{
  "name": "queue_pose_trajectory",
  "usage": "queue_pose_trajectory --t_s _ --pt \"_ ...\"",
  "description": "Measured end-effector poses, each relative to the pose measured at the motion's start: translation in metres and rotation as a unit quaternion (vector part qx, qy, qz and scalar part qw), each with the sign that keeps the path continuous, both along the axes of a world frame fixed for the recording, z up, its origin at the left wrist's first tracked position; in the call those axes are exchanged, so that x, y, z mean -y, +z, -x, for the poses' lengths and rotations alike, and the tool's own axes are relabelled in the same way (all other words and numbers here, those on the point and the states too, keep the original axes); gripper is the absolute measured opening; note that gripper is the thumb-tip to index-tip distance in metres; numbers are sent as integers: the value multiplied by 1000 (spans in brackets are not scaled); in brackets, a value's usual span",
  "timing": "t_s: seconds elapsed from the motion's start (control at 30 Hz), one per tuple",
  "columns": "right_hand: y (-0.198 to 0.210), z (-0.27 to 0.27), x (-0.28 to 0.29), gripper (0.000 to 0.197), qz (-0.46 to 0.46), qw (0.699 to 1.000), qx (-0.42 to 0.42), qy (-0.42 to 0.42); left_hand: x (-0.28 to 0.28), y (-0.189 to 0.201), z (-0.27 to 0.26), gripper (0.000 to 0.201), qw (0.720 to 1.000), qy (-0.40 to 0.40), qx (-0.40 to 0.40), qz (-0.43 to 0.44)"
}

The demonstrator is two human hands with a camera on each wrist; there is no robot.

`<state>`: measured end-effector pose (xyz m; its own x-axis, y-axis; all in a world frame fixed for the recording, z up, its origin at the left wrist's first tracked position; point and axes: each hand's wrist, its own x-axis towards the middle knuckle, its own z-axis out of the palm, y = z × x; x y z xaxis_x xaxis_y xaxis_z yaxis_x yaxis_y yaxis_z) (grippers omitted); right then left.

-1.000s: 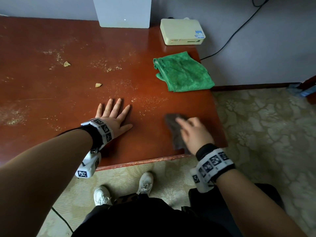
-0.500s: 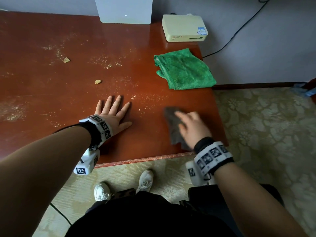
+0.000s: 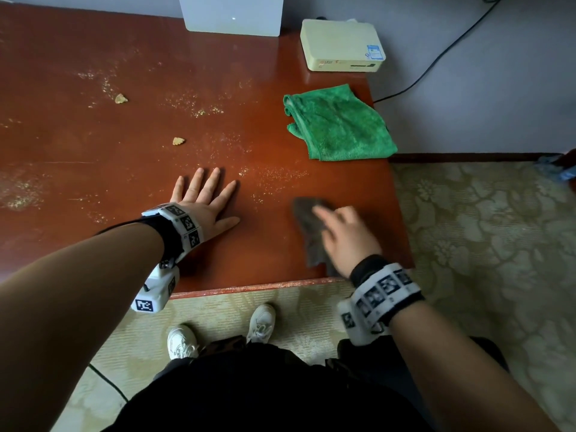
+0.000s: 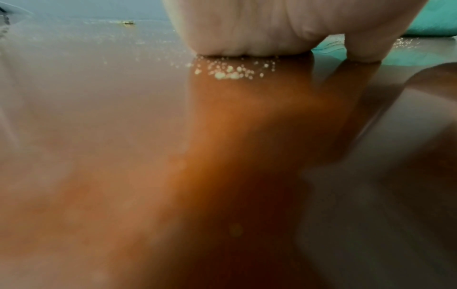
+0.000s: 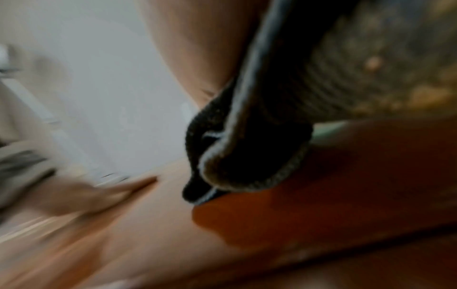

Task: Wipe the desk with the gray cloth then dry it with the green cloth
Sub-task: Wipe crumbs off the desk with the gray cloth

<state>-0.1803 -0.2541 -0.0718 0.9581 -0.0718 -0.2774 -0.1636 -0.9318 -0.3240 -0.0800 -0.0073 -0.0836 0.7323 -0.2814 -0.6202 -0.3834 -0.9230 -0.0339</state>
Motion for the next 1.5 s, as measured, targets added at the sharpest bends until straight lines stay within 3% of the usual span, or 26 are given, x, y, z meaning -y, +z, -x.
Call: queue_pose_trajectory --t_s 0.1,0.17,0.27,0.4,0.47,0.5,0.57,0.63,0.7,0.77,0.83,0.9,0.97,1.03,1.13,1.23,1.33,1.43,1.5 --pt "3 5 54 49 57 974 -12 -218 2 1 1 71 1000 4 3 -3" --pt "0 18 64 49 84 947 -65 -303 4 2 2 71 1000 8 3 -4" --pt "-4 36 32 52 95 969 -67 -219 4 1 2 71 1000 10 1 -2" --pt "-2 44 -27 48 3 999 -41 -1 4 2 1 71 1000 10 -4 -2" --pt "2 36 -26 46 -38 998 -41 36 3 2 1 71 1000 8 -6 -3" --pt "3 31 -16 46 -44 999 -27 9 3 2 1 71 1000 7 -8 0" --pt "4 22 17 47 -18 991 13 -130 2 3 1 72 1000 3 -9 6" --pt "4 21 46 48 29 956 -25 -291 1 2 0 72 1000 1 -8 8" --pt "2 24 48 49 74 937 -84 -330 1 3 0 73 1000 -1 -9 10" --pt "1 26 24 49 91 964 -71 -240 1 3 0 73 1000 -4 -8 9" --pt "-1 24 -11 49 49 993 -56 -95 0 4 -1 73 1000 -5 -9 9" --pt "-2 15 -36 47 1 998 -54 16 0 5 -1 74 1000 -6 -16 16" --pt "-1 -6 -35 46 -16 999 -30 -7 -5 5 -1 76 999 -11 -21 21" --pt "-1 -34 -16 47 7 991 -22 -135 -16 5 -1 78 999 -10 -24 20" --pt "2 -68 -5 54 68 961 -113 -242 -41 4 2 81 999 24 -22 11" --pt "4 -85 -34 64 118 966 -139 -181 -58 1 4 82 998 53 -20 8" --pt "0 -79 -73 59 131 988 -80 -34 -60 -1 4 84 998 65 -16 11" --pt "-4 -67 -102 49 74 990 -49 112 -59 -2 3 86 997 75 -9 18" --pt "-3 -78 -93 46 13 993 -46 110 -59 -3 4 86 997 74 -5 19"
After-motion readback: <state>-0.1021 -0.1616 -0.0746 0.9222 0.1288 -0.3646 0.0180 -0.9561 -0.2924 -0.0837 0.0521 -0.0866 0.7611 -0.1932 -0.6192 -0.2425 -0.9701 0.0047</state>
